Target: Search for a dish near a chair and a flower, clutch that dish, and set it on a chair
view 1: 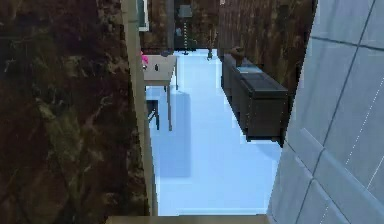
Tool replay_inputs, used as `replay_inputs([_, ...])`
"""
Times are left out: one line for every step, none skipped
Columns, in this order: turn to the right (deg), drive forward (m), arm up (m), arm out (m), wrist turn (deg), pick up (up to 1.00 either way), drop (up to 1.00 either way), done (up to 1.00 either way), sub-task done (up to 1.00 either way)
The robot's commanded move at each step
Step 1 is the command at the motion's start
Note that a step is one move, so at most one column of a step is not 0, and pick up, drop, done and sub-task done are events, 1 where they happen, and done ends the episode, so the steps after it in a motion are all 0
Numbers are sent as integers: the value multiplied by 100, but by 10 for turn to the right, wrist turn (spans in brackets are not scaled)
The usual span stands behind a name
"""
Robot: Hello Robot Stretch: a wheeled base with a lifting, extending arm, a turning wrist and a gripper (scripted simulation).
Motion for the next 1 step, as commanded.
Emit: replay_inputs([0, 100, 0, 0, 0, 0, 0, 0, 0])
